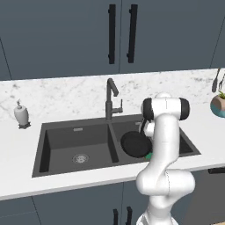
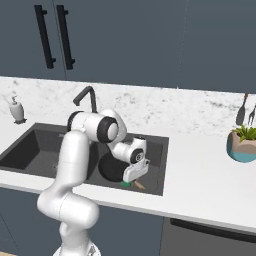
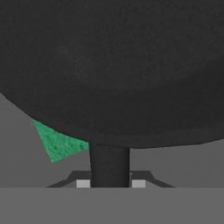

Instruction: Pick the pan and sponge and place them into the sink. Then turn on the water.

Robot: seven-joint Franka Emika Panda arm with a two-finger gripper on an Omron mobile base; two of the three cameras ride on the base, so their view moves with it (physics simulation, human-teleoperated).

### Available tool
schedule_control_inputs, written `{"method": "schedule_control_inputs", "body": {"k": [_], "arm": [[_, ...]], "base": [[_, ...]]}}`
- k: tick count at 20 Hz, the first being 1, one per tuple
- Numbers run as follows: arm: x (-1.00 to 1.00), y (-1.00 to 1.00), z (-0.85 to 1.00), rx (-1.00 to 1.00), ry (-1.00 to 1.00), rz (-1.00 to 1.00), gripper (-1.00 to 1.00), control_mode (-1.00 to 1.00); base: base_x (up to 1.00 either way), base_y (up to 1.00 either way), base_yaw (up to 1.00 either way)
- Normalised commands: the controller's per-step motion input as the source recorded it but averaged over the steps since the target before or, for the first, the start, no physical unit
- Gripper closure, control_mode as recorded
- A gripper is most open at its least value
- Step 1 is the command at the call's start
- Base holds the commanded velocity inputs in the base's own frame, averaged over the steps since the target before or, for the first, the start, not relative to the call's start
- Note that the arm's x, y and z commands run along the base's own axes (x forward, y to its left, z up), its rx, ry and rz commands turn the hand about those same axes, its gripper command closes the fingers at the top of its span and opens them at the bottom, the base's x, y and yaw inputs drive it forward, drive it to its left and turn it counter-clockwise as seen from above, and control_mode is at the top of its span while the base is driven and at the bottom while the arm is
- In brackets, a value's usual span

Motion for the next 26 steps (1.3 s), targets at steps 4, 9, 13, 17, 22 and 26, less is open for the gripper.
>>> {"method": "schedule_control_inputs", "body": {"k": [4, 9, 13, 17, 22, 26], "arm": [[0.0, 0.0, -0.42, 0.0, 0.0, 0.07, 1.0, -1.0], [0.0, 0.0, -0.39, 0.0, 0.0, 0.07, 1.0, -1.0], [0.02, 0.0, -0.29, 0.01, 0.0, 0.05, 1.0, -1.0], [0.08, 0.0, -0.03, 0.0, 0.02, 0.0, -1.0, -1.0], [0.0, 0.0, 0.02, 0.0, -0.04, 0.0, -1.0, -1.0], [-0.01, 0.0, 0.37, 0.04, -0.23, -0.02, -1.0, -1.0]], "base": [[0.0, 0.0, 0.0], [0.0, 0.0, 0.0], [0.0, 0.0, 0.0], [0.0, 0.0, 0.0], [0.0, 0.0, 0.0], [0.0, 0.0, 0.0]]}}
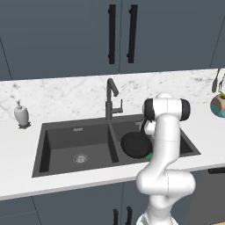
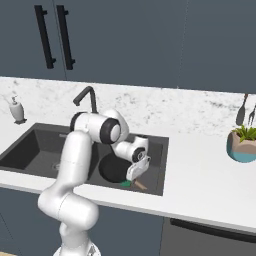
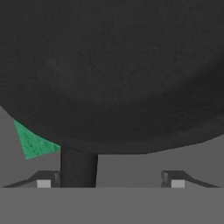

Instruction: Pick the pan and sponge and place them into the sink. Then turn on the water.

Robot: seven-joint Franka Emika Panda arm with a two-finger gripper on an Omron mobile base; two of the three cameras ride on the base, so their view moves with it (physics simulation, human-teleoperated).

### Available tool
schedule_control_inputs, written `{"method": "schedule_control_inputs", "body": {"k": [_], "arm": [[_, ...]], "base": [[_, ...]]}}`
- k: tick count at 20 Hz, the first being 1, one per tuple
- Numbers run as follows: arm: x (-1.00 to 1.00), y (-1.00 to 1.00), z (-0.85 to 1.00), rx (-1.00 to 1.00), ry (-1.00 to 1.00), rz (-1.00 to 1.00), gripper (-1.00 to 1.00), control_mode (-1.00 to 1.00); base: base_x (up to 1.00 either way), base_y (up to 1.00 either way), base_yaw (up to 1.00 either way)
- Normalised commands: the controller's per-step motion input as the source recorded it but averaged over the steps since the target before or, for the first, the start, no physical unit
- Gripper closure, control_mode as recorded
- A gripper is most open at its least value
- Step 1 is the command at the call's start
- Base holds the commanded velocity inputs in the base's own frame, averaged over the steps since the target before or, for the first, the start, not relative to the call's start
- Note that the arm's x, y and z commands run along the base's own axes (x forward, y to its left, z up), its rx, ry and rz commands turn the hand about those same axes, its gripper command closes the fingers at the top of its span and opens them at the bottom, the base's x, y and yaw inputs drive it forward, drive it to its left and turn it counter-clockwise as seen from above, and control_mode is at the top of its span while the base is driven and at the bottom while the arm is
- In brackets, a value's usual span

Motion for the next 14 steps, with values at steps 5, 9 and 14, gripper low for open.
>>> {"method": "schedule_control_inputs", "body": {"k": [5, 9, 14], "arm": [[0.0, 0.0, 0.65, 0.13, -0.25, -0.03, -1.0, -1.0], [-0.02, 0.0, 0.71, 0.11, -0.19, -0.04, -1.0, -1.0], [-0.06, 0.0, 0.76, 0.03, -0.1, -0.07, -1.0, -1.0]], "base": [[0.0, 0.0, 0.0], [0.0, 0.0, 0.0], [0.0, 0.0, 0.0]]}}
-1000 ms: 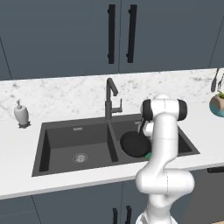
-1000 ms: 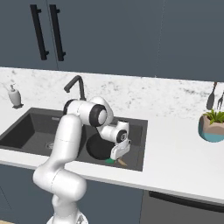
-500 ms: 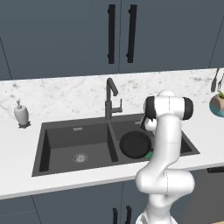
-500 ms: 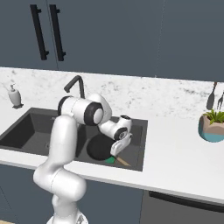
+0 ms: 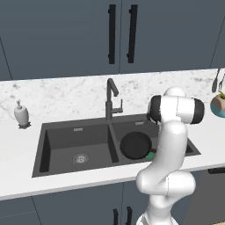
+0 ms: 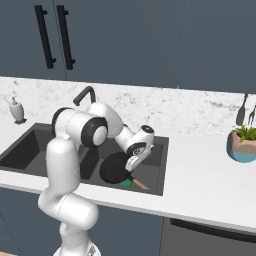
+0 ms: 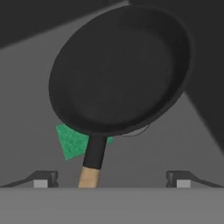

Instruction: Pick the pan and sponge and place them into the sink. Then turn on the water.

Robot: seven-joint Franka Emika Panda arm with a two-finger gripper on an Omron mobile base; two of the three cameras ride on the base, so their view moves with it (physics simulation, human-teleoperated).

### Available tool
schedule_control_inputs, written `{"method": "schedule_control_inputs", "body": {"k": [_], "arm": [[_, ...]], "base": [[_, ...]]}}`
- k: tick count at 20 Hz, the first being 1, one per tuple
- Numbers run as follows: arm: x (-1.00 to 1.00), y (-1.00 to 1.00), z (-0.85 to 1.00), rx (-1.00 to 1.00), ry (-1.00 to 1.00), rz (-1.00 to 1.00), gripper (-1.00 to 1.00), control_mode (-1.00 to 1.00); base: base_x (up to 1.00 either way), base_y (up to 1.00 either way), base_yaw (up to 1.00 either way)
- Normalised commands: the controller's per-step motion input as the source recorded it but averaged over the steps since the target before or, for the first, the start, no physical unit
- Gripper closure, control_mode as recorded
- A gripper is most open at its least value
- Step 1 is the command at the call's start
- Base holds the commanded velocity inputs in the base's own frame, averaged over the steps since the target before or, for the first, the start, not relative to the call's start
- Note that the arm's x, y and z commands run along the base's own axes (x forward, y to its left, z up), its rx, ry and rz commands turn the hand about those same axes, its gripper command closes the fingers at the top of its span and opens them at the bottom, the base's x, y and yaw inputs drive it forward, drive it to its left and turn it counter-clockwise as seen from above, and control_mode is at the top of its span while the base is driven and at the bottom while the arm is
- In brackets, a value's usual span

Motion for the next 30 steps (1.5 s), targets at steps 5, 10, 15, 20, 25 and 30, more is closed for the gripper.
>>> {"method": "schedule_control_inputs", "body": {"k": [5, 10, 15, 20, 25, 30], "arm": [[-0.05, 0.06, 0.64, 0.0, -0.02, -0.13, -1.0, -1.0], [0.0, 0.24, 0.44, -0.01, 0.01, -0.19, -1.0, -1.0], [0.0, 0.04, 0.1, -0.03, 0.05, -0.12, -1.0, -1.0], [0.0, 0.0, 0.0, 0.0, 0.0, 0.0, -1.0, -1.0], [0.0, 0.23, 0.01, 0.0, 0.0, -0.12, -1.0, -1.0], [0.0, 0.31, 0.22, 0.06, 0.03, -0.3, -1.0, -1.0]], "base": [[0.0, 0.0, 0.0], [0.0, 0.0, 0.0], [0.0, 0.0, 0.0], [0.0, 0.0, 0.0], [0.0, 0.0, 0.0], [0.0, 0.0, 0.0]]}}
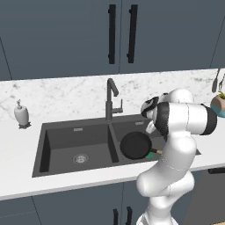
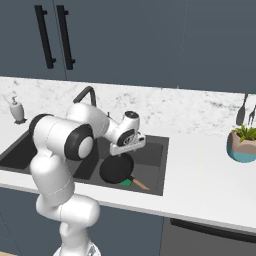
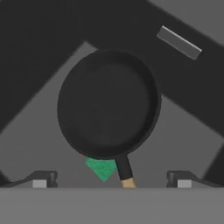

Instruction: Pick the pan and sponge and place them into the sink. Then turn on the water.

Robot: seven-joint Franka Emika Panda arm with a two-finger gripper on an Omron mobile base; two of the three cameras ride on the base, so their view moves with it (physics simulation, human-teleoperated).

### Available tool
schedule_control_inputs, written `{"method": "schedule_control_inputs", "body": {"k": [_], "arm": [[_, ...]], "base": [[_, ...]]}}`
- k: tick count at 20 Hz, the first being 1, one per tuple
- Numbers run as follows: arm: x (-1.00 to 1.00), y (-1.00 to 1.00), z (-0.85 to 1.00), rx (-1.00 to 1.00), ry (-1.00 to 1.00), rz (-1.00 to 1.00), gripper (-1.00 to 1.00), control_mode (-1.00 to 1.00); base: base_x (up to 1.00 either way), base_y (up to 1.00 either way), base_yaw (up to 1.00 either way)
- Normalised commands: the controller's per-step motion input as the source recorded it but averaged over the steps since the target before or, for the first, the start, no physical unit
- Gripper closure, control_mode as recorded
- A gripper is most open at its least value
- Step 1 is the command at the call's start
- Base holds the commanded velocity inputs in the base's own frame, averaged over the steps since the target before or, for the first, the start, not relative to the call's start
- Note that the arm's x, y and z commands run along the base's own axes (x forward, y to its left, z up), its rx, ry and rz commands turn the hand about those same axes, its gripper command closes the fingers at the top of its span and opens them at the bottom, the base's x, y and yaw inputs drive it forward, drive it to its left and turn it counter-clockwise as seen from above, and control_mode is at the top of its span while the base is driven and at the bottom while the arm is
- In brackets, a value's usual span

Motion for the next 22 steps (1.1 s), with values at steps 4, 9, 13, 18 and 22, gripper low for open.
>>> {"method": "schedule_control_inputs", "body": {"k": [4, 9, 13, 18, 22], "arm": [[0.0, 0.24, 0.2, 0.09, 0.01, -0.4, -1.0, -1.0], [0.0, 0.13, 0.07, 0.13, 0.0, -0.47, -1.0, -1.0], [0.01, 0.0, 0.0, 0.16, 0.04, -0.48, -1.0, -1.0], [0.0, 0.0, 0.0, 0.14, 0.07, -0.41, -1.0, -1.0], [0.01, 0.0, 0.0, 0.09, 0.04, -0.34, -1.0, -1.0]], "base": [[0.0, 0.0, 0.0], [0.0, 0.0, 0.0], [0.0, 0.0, 0.0], [0.0, 0.0, 0.0], [0.0, 0.0, 0.0]]}}
